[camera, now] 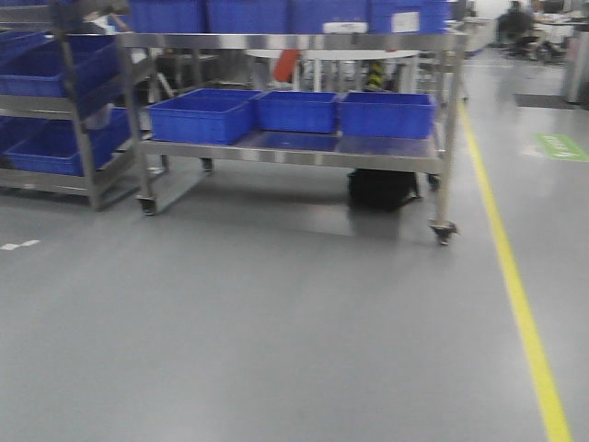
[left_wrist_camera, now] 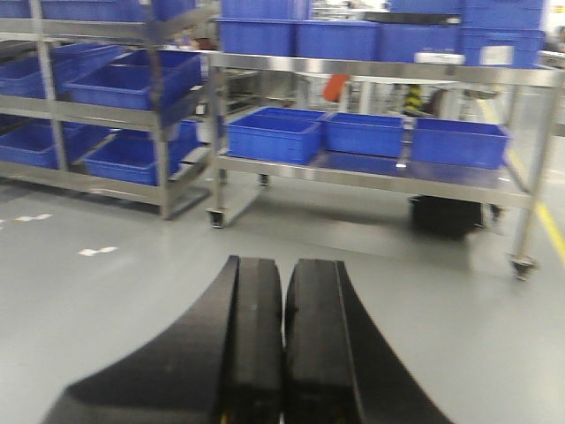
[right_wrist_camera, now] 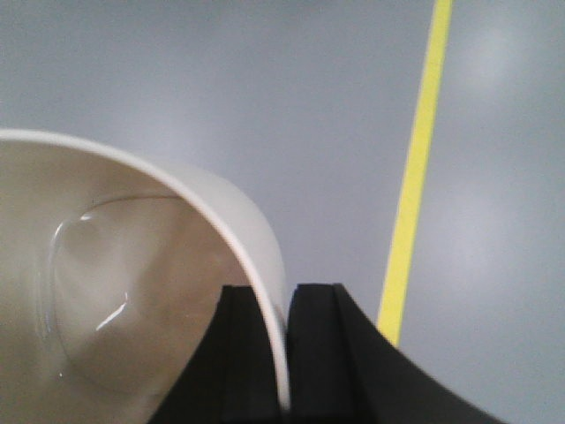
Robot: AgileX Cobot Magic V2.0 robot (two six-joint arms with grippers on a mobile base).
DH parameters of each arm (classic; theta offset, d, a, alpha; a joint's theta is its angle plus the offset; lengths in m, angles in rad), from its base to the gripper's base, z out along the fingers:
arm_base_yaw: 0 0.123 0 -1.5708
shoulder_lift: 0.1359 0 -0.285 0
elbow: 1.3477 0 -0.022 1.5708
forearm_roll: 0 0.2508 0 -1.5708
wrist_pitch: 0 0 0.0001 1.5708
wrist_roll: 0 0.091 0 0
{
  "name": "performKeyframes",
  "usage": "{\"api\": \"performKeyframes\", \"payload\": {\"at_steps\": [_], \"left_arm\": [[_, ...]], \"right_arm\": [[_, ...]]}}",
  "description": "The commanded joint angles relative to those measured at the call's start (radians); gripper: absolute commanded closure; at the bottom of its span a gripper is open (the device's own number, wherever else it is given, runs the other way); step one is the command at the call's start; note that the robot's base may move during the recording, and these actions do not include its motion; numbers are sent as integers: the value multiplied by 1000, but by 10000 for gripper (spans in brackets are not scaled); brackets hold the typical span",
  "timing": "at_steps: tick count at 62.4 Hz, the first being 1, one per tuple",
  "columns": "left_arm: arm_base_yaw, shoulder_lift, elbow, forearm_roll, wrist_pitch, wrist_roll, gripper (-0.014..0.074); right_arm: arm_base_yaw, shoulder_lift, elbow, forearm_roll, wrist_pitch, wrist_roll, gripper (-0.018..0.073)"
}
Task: Move white bin to right shelf second layer
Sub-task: 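Drive along the aisle past the blue crate racks carrying the bin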
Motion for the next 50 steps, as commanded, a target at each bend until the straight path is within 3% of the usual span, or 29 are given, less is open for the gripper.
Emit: {"api": "performKeyframes", "payload": {"at_steps": [1, 50], "left_arm": [[1, -16, 27, -7, -81, -4, 512], [1, -16, 27, -7, -81, -4, 512]], "right_arm": [[-4, 5, -27, 0, -84, -3, 504], [-4, 5, -27, 0, -83, -3, 504]]}}
